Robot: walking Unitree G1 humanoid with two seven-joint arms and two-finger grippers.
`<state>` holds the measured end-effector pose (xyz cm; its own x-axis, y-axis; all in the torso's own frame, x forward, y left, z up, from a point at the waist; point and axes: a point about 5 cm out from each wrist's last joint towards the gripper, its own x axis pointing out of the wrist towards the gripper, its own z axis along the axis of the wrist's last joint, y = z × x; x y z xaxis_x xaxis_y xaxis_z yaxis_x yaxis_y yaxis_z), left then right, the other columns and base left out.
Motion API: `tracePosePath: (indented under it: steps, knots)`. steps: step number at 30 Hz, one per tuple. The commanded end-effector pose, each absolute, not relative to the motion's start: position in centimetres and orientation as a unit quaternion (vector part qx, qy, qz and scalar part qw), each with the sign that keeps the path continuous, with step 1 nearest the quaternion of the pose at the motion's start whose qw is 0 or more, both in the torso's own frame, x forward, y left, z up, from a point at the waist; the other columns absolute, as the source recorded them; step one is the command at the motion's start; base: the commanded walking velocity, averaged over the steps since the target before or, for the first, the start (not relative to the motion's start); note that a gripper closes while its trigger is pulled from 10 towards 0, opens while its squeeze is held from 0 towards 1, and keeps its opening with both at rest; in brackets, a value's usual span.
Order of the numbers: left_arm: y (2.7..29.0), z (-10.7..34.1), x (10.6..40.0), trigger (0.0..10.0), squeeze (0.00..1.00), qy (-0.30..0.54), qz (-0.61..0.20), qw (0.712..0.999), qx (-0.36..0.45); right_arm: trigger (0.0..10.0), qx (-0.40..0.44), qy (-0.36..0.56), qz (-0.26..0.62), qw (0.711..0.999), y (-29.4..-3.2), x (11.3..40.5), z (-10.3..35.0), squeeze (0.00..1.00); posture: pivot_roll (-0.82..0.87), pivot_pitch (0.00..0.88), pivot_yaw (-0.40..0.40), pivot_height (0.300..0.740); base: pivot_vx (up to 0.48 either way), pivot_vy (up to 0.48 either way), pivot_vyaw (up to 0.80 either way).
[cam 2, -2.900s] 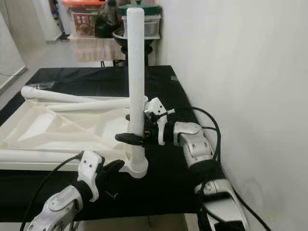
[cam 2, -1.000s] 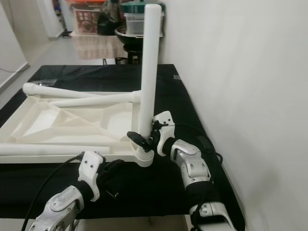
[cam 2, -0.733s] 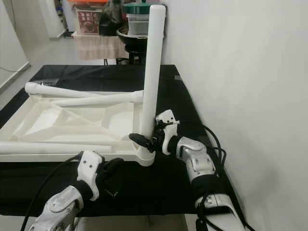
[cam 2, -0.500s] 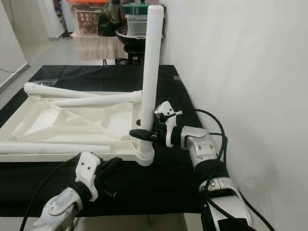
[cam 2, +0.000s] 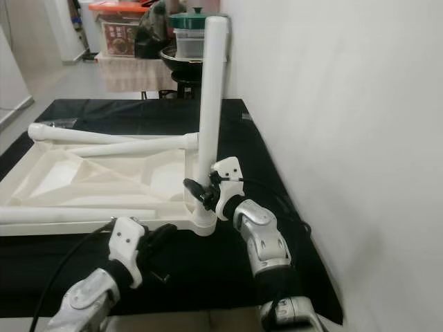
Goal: Building children table
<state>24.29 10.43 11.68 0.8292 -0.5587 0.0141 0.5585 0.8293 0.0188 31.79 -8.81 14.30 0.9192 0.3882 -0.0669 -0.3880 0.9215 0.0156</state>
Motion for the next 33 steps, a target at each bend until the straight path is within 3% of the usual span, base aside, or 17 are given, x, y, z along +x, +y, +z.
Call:
tracePosePath:
  steps: [1, 6, 7, 8, 9, 10, 14, 18, 19, 21, 22, 24, 25, 27, 32, 33]
  knots:
    - [10.5, 11.8, 24.3, 10.0, 0.00, -0.010, -0.294, 0.956, 0.006, 0.0, -0.004, 0.100, 0.208, 0.973, -8.4, 31.2, 11.9, 0.00, 0.00, 0.000, -0.023, 0.740, 0.000, 0.000, 0.00]
    - [10.4, 11.9, 24.4, 10.0, 0.00, -0.011, -0.295, 0.956, 0.003, 0.0, 0.011, 0.125, 0.189, 0.974, -9.5, 31.9, 11.1, 0.00, 0.02, 0.000, -0.037, 0.740, 0.000, 0.000, 0.00]
    - [10.5, 11.9, 24.4, 10.0, 0.00, -0.012, -0.292, 0.956, 0.004, 3.4, 0.009, 0.128, 0.187, 0.974, -9.3, 31.8, 11.2, 0.00, 0.02, 0.000, -0.036, 0.740, 0.000, 0.000, 0.00]
    - [10.5, 11.9, 24.4, 10.0, 0.00, -0.012, -0.292, 0.956, 0.004, 3.4, 0.009, 0.128, 0.187, 0.974, -9.3, 31.8, 11.2, 0.00, 0.02, 0.000, -0.036, 0.740, 0.000, 0.000, 0.00]
    - [10.5, 11.9, 24.4, 10.0, 0.00, -0.012, -0.289, 0.957, 0.005, 10.0, 0.021, 0.125, 0.203, 0.971, -8.7, 31.5, 11.7, 0.00, 0.02, 0.000, -0.035, 0.740, 0.000, 0.000, 0.00]
    - [10.5, 11.9, 24.4, 10.0, 0.00, -0.011, -0.290, 0.957, 0.004, 10.0, 0.028, 0.118, 0.225, 0.967, -8.2, 31.4, 12.1, 1.00, 0.02, 0.000, -0.033, 0.740, 0.000, 0.000, 0.00]
    - [10.5, 11.9, 24.6, 10.0, 0.00, -0.009, -0.294, 0.956, 0.000, 10.0, 0.033, 0.072, 0.295, 0.952, -7.3, 31.3, 14.5, 1.00, 0.02, 0.000, -0.031, 0.740, 0.000, 0.000, 0.00]
    - [10.4, 11.8, 24.7, 10.0, 0.00, -0.009, -0.294, 0.956, 0.000, 10.0, 0.017, 0.031, 0.358, 0.933, -7.9, 32.4, 16.2, 1.00, 0.03, 0.000, -0.038, 0.740, 0.000, 0.000, 0.00]
    - [10.3, 11.8, 24.7, 10.0, 0.00, -0.008, -0.293, 0.956, 0.000, 10.0, 0.000, 0.017, 0.408, 0.913, -8.5, 32.9, 17.0, 0.67, 0.03, 0.000, -0.040, 0.740, 0.000, 0.000, 0.00]
    - [10.3, 11.7, 24.8, 10.0, 0.00, -0.008, -0.293, 0.956, 0.000, 10.0, -0.010, 0.011, 0.432, 0.902, -8.8, 33.0, 17.4, 0.67, 0.03, 0.000, -0.040, 0.740, 0.000, 0.000, 0.00]
    - [10.3, 11.7, 24.8, 10.0, 0.00, -0.008, -0.293, 0.956, 0.001, 10.0, -0.022, 0.006, 0.464, 0.885, -9.1, 33.1, 17.8, 0.00, 0.03, 0.000, -0.041, 0.740, 0.000, 0.000, 0.00]
    - [10.3, 11.7, 24.8, 10.0, 0.00, -0.007, -0.293, 0.956, 0.001, 10.0, -0.030, 0.004, 0.485, 0.874, -9.4, 33.2, 18.1, 0.00, 0.03, 0.000, -0.041, 0.740, 0.000, 0.000, 0.00]
    - [10.3, 11.6, 24.9, 10.0, 0.00, -0.006, -0.294, 0.956, 0.001, 10.0, -0.055, 0.005, 0.542, 0.838, -10.2, 33.5, 18.8, 0.00, 0.03, 0.000, -0.040, 0.740, 0.000, 0.000, 0.00]
    - [10.2, 11.5, 24.9, 10.0, 0.00, -0.005, -0.294, 0.956, 0.000, 10.0, -0.059, 0.015, 0.565, 0.823, -10.8, 33.8, 19.0, 0.00, 0.04, 0.000, -0.039, 0.740, 0.000, 0.000, 0.00]
    - [10.1, 11.3, 25.0, 10.0, 0.00, -0.002, -0.295, 0.955, 0.000, 10.0, -0.058, 0.035, 0.577, 0.814, -11.7, 35.0, 19.2, 0.00, 0.04, 0.000, -0.043, 0.740, 0.000, 0.000, 0.00]
    - [10.1, 11.3, 25.0, 10.0, 0.00, -0.002, -0.296, 0.955, 0.000, 9.1, -0.057, 0.035, 0.577, 0.814, -11.9, 35.3, 19.3, 0.00, 0.04, 0.000, -0.043, 0.740, 0.000, 0.000, 0.00]
